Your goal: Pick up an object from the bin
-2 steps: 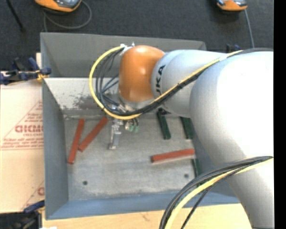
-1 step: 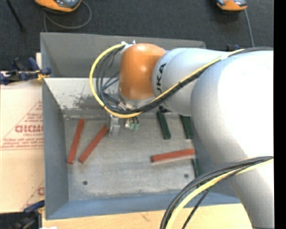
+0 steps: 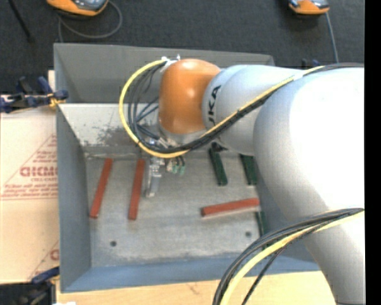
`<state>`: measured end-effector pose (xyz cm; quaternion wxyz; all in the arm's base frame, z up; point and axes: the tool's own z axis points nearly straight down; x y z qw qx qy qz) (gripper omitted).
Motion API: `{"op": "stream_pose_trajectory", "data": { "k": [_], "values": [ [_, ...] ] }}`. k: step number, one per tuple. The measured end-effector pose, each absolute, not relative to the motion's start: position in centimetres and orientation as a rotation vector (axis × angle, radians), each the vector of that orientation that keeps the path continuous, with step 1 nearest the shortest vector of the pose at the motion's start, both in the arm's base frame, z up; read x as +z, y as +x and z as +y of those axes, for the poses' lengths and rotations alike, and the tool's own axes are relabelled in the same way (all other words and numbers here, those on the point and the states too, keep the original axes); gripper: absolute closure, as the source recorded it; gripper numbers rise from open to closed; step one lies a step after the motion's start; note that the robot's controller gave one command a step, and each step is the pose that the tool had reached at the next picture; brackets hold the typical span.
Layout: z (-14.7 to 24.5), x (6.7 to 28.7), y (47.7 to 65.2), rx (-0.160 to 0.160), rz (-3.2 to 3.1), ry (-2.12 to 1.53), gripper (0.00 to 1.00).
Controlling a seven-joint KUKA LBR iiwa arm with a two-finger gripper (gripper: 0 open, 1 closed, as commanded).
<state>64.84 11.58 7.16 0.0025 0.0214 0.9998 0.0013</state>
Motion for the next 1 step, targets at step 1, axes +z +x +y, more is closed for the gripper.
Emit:
{"op": "stream_pose_trajectory", "data": {
  "k": [1],
  "values": [
    [12.8,7.11,63.18,0.0,3.104,-0.461,0.0]
  ]
}}
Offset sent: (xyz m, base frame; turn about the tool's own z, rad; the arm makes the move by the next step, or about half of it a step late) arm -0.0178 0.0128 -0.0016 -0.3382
